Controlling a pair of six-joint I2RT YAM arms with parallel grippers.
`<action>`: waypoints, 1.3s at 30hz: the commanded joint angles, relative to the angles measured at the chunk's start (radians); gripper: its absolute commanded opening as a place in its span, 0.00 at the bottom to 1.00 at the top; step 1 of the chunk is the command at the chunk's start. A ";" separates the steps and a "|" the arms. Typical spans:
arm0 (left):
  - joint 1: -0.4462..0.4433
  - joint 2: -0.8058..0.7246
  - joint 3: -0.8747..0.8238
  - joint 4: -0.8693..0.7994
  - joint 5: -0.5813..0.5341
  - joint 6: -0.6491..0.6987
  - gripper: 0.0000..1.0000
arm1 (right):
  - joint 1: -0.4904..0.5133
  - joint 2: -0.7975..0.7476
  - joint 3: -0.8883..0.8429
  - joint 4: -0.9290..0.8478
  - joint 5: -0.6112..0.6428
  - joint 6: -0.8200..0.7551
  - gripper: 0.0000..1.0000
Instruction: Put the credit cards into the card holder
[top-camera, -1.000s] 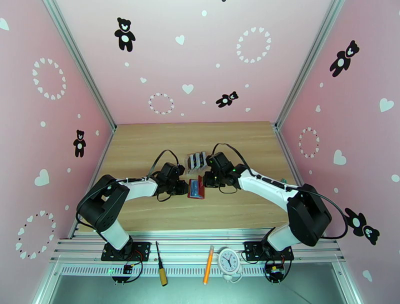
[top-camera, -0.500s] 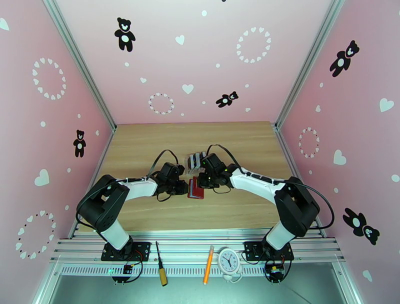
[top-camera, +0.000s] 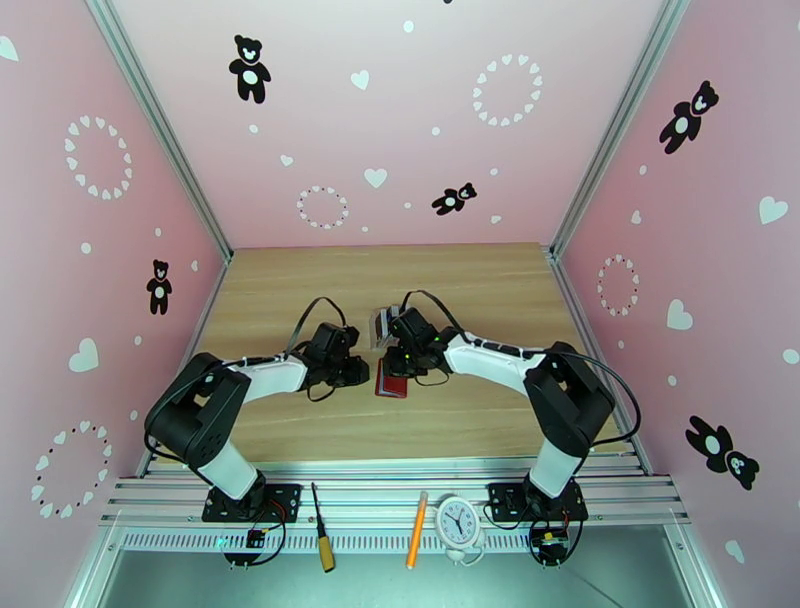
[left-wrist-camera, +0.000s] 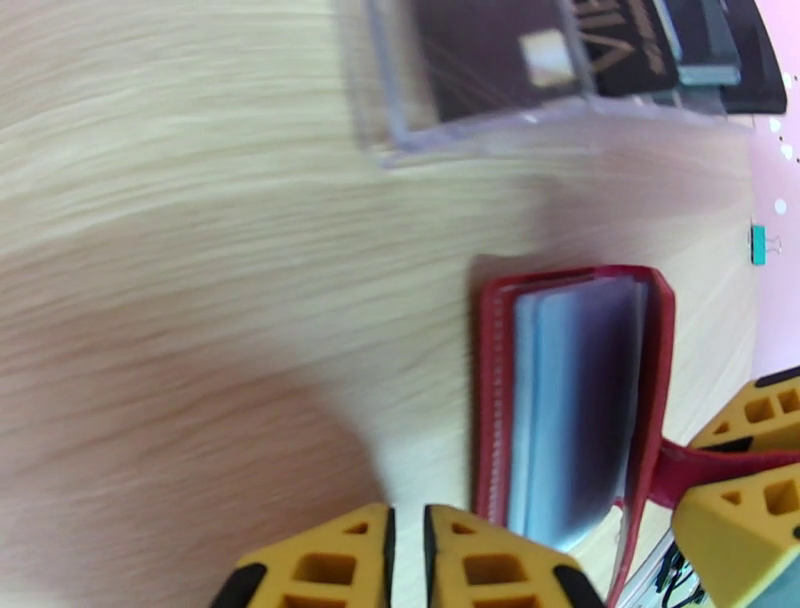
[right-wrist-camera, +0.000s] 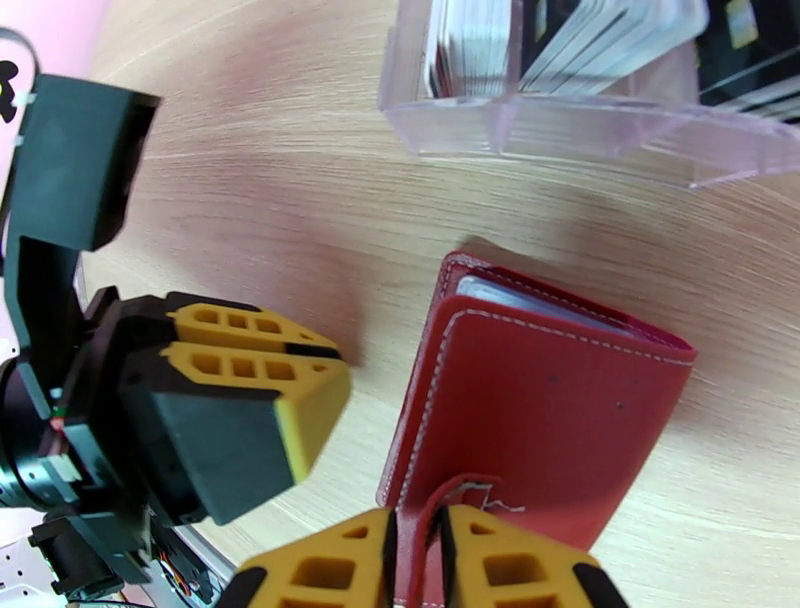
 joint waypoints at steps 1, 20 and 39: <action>0.012 -0.031 -0.014 0.000 -0.016 -0.012 0.18 | 0.013 0.038 0.038 0.014 -0.015 0.013 0.25; 0.026 -0.041 -0.021 -0.003 -0.029 -0.016 0.19 | 0.052 0.109 0.085 0.019 -0.025 0.018 0.55; 0.088 -0.180 -0.079 -0.064 -0.204 -0.036 0.18 | 0.076 0.168 0.110 0.071 -0.090 0.043 0.84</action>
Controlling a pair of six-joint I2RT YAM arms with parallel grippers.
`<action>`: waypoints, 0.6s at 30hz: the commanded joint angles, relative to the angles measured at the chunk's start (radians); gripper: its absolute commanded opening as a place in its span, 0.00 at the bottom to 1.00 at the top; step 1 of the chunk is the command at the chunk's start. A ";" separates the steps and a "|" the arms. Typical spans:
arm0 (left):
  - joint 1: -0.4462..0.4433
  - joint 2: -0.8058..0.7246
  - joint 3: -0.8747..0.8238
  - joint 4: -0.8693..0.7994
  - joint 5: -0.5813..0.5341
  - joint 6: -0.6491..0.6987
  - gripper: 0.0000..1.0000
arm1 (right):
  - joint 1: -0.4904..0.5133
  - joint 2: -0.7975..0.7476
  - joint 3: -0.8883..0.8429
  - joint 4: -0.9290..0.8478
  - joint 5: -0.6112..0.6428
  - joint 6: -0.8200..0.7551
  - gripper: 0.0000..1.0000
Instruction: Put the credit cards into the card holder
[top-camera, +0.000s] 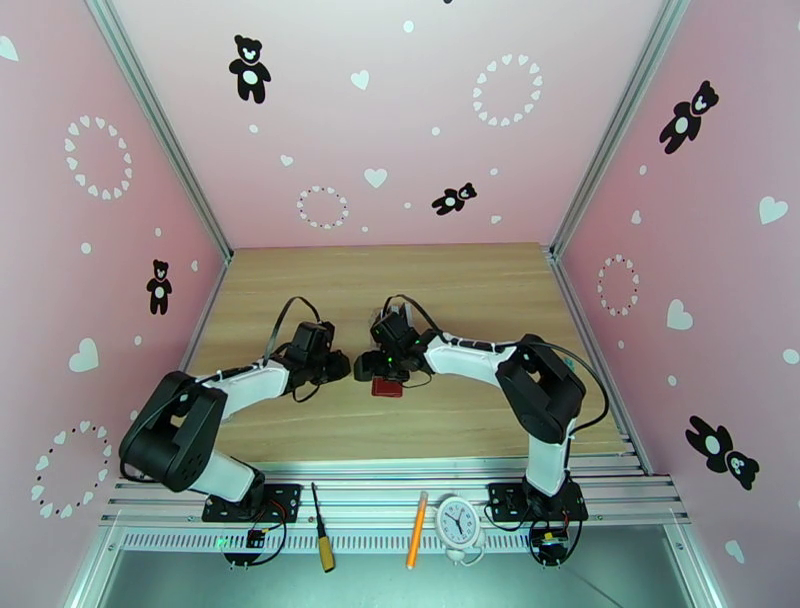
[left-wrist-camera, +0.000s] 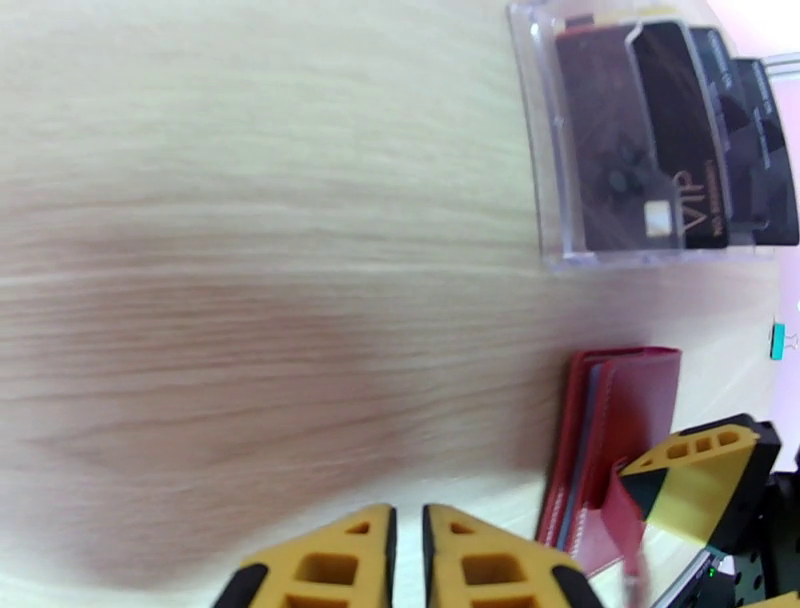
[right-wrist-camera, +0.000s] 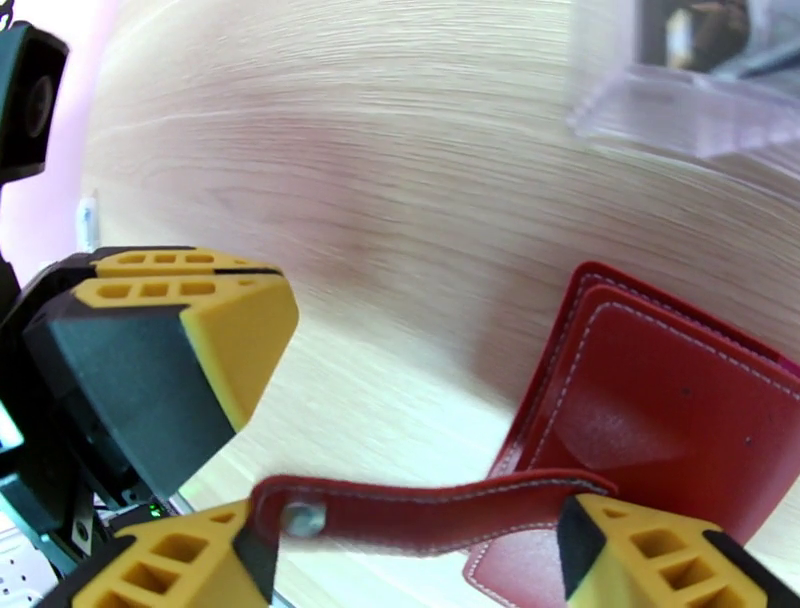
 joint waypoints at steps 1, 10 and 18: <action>0.002 -0.038 -0.014 -0.031 -0.059 -0.004 0.18 | 0.012 0.042 0.023 -0.002 -0.016 0.009 0.85; 0.003 -0.034 -0.017 -0.003 -0.012 -0.004 0.18 | 0.013 0.000 0.028 -0.002 -0.021 0.006 0.94; 0.002 -0.048 -0.031 0.035 0.029 -0.005 0.19 | 0.015 -0.100 0.038 -0.067 0.011 -0.014 0.94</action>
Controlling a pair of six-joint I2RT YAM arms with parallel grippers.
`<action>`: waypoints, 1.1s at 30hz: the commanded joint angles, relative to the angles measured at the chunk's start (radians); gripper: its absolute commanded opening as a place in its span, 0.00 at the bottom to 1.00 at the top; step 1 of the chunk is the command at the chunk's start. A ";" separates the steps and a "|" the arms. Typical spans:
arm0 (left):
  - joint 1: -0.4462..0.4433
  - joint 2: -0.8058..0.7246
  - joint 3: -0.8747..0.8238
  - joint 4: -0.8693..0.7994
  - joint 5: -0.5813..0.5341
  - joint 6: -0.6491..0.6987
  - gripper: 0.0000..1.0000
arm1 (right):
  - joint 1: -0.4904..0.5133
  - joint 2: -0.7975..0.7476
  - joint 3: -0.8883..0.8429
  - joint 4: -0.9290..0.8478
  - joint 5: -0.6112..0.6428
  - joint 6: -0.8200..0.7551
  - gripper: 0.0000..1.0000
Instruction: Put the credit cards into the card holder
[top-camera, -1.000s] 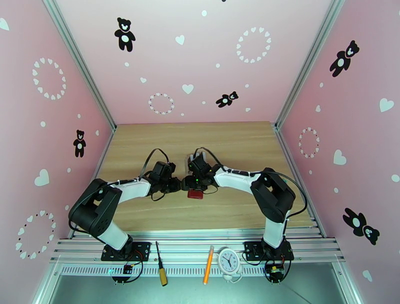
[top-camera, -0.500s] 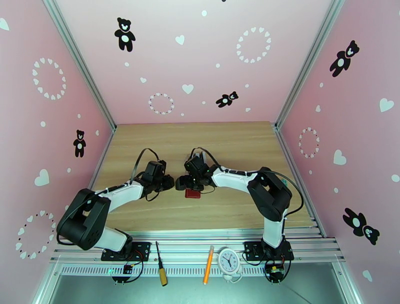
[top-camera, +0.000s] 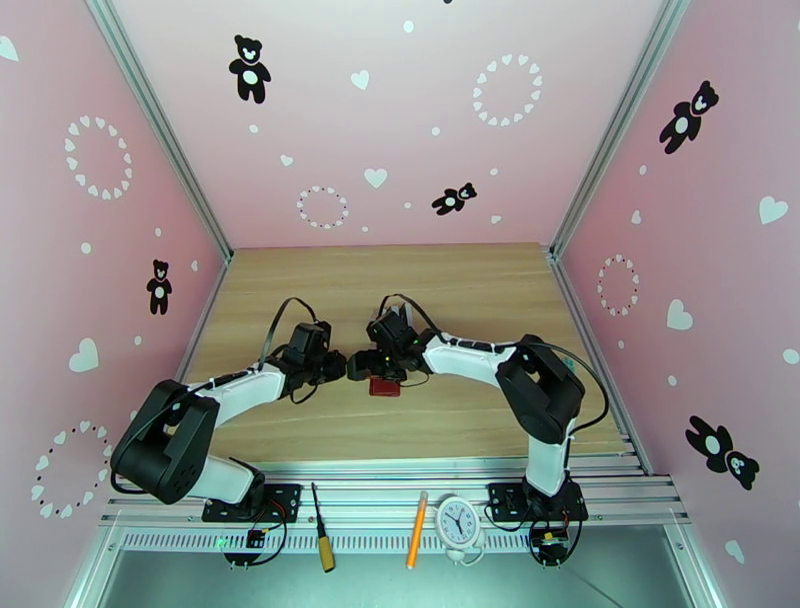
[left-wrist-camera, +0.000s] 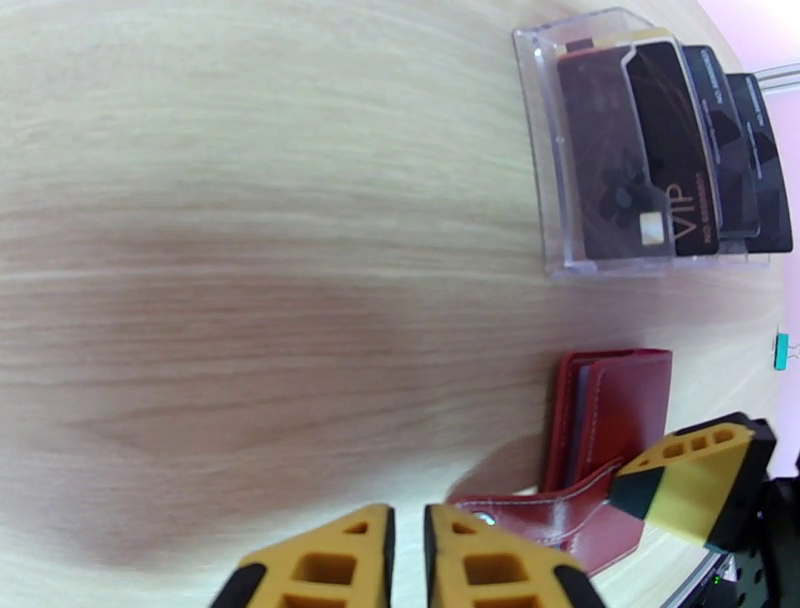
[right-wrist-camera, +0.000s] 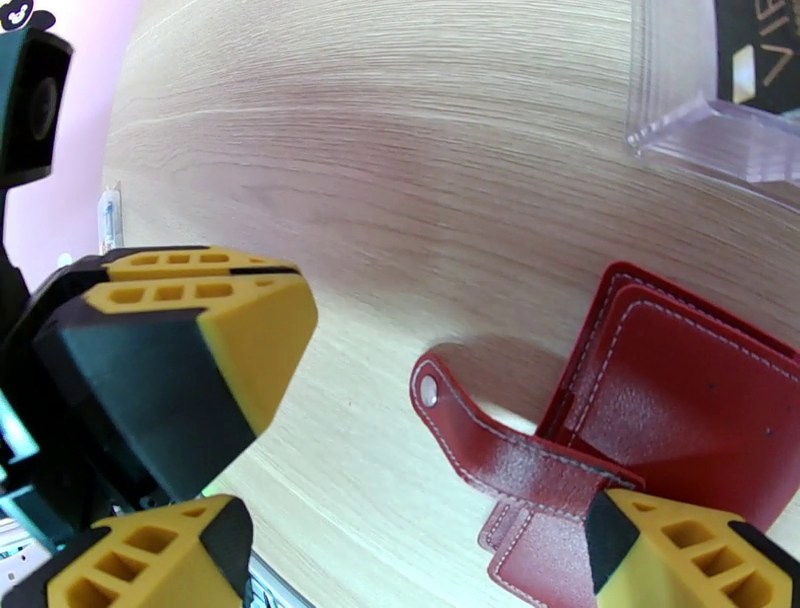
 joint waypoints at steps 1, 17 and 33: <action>0.002 -0.029 -0.017 0.047 0.051 -0.005 0.19 | 0.008 -0.083 0.030 -0.062 0.030 -0.017 0.94; -0.105 -0.064 -0.006 0.107 0.104 0.040 0.24 | -0.038 -0.235 -0.100 -0.080 0.075 0.004 0.85; -0.172 0.035 0.051 0.105 0.143 0.069 0.28 | -0.119 -0.289 -0.298 0.033 0.055 0.064 0.79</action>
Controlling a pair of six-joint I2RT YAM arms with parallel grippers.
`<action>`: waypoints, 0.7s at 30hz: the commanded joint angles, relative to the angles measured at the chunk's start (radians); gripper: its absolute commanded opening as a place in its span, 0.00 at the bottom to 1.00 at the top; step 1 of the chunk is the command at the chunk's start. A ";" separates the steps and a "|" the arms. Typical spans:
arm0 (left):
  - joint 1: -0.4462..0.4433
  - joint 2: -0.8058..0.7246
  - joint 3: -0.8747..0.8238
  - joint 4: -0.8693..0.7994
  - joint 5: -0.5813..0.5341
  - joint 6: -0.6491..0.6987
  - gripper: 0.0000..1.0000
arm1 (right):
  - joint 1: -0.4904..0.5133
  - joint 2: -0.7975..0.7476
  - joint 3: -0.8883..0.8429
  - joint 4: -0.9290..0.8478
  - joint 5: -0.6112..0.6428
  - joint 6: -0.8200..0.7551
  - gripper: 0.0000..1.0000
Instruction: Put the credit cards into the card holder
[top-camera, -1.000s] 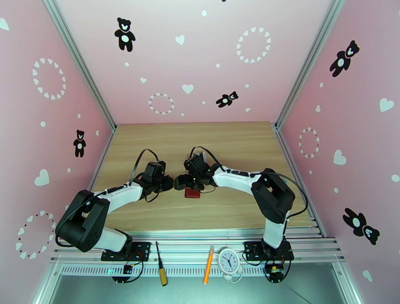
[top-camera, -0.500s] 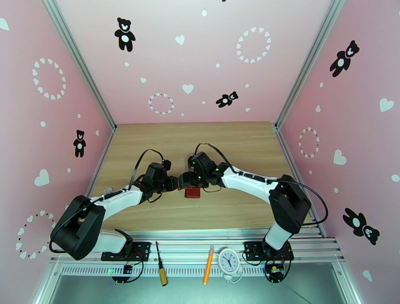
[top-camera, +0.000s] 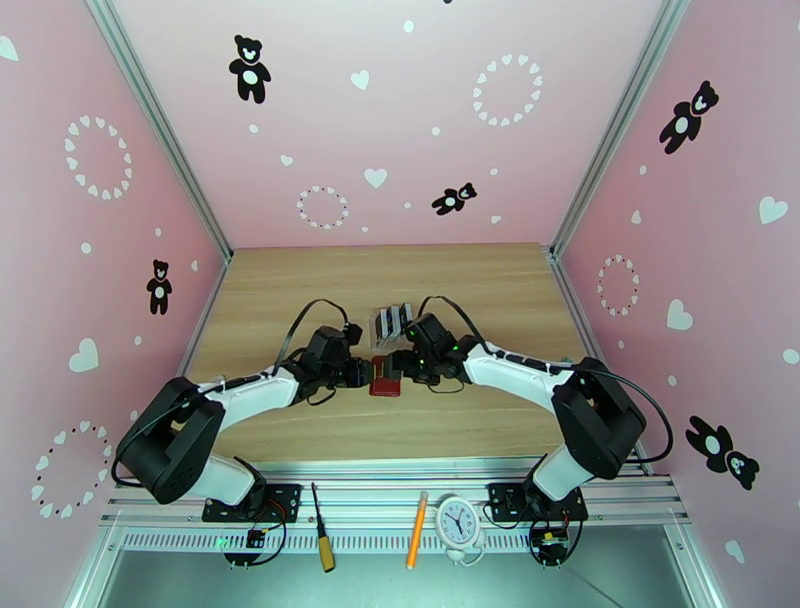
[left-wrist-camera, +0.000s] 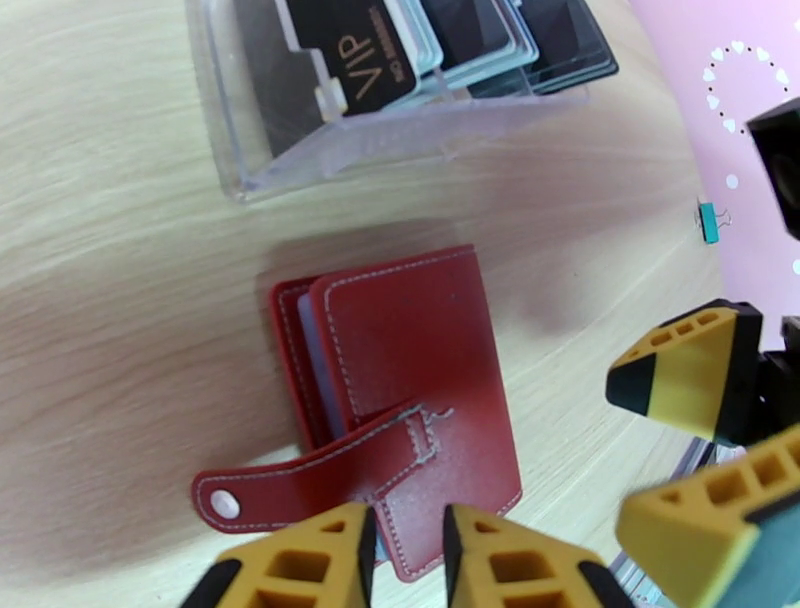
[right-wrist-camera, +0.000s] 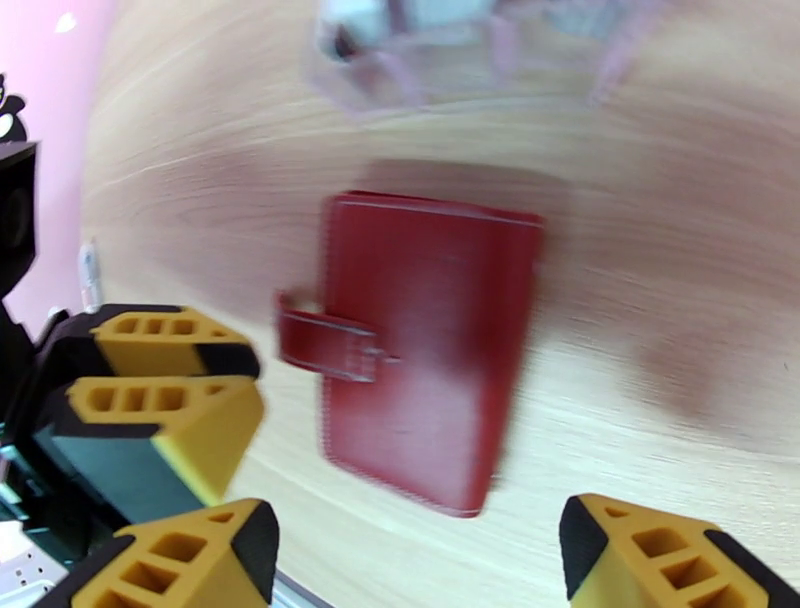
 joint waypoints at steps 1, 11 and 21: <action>-0.008 0.018 0.027 0.007 0.020 0.019 0.28 | -0.008 -0.024 -0.034 0.054 -0.014 0.023 0.78; -0.008 0.066 0.055 -0.025 0.012 0.023 0.29 | -0.028 0.016 -0.052 0.096 -0.035 0.024 0.78; -0.009 0.118 0.093 -0.111 -0.068 0.036 0.28 | -0.042 0.088 -0.048 0.171 -0.095 0.029 0.76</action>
